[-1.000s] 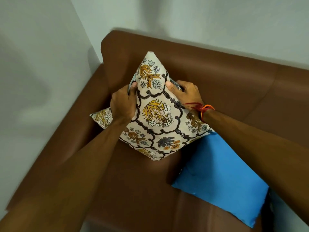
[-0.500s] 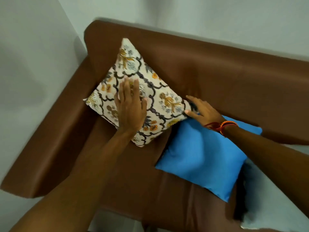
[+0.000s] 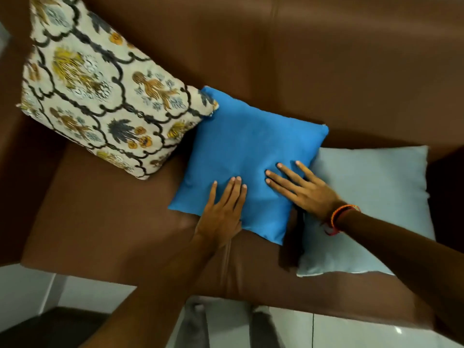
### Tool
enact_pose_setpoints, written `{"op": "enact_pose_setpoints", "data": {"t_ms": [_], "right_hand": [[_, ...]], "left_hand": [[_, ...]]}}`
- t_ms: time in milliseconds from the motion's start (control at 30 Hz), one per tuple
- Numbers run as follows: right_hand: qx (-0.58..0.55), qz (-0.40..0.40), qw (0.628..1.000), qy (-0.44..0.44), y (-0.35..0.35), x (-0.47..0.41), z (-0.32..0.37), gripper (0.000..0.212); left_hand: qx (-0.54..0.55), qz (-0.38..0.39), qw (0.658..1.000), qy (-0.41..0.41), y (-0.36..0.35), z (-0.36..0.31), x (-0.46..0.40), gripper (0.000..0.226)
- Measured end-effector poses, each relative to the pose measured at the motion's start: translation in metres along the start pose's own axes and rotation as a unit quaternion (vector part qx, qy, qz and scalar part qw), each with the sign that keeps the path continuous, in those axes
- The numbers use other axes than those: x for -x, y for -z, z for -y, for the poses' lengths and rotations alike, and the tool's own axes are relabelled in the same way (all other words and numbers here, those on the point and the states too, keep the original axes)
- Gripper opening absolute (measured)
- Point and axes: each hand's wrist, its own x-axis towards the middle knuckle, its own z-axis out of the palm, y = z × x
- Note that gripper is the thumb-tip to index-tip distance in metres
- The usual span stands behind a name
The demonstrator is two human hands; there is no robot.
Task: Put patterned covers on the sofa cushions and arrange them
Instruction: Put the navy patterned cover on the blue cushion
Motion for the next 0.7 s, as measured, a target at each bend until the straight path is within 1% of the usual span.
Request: {"op": "enact_pose_setpoints", "data": {"t_ms": [67, 167, 233, 367, 433, 467, 533, 600, 667, 700], "right_hand": [[0.003, -0.021, 0.999, -0.026, -0.011, -0.001, 0.018, 0.053], [-0.006, -0.026, 0.998, -0.053, -0.026, -0.01, 0.033, 0.051], [0.001, -0.039, 0.997, -0.059, -0.036, -0.014, 0.033, 0.048], [-0.027, -0.083, 0.996, -0.033, -0.045, -0.009, 0.025, 0.036], [-0.052, -0.094, 0.994, -0.015, -0.037, -0.009, 0.019, 0.029], [-0.068, -0.097, 0.993, -0.01, -0.03, -0.012, 0.014, 0.031], [-0.122, -0.088, 0.989, 0.0, -0.012, -0.018, 0.004, 0.035], [-0.207, -0.073, 0.976, 0.013, 0.009, -0.022, -0.016, 0.032], [-0.308, -0.035, 0.951, 0.021, 0.029, -0.023, -0.042, 0.045], [-0.358, -0.01, 0.934, 0.012, 0.041, -0.024, -0.056, 0.051]], "left_hand": [[-0.035, -0.001, 0.999, 0.01, -0.015, -0.01, 0.006, 0.1], [-0.083, -0.02, 0.996, 0.039, -0.036, -0.021, 0.012, 0.078], [-0.101, -0.021, 0.993, 0.063, -0.046, -0.028, 0.006, 0.071], [-0.095, 0.001, 0.991, 0.095, -0.053, -0.039, -0.001, 0.084], [-0.067, -0.009, 0.993, 0.097, -0.048, -0.04, -0.005, 0.088], [-0.049, -0.022, 0.994, 0.091, -0.042, -0.039, -0.008, 0.09], [-0.006, -0.051, 0.996, 0.077, -0.029, -0.036, -0.009, 0.098], [0.033, -0.088, 0.993, 0.066, -0.01, -0.034, -0.004, 0.103], [0.09, -0.12, 0.987, 0.064, 0.014, -0.034, 0.002, 0.107], [0.124, -0.138, 0.98, 0.068, 0.029, -0.035, 0.004, 0.107]]}}
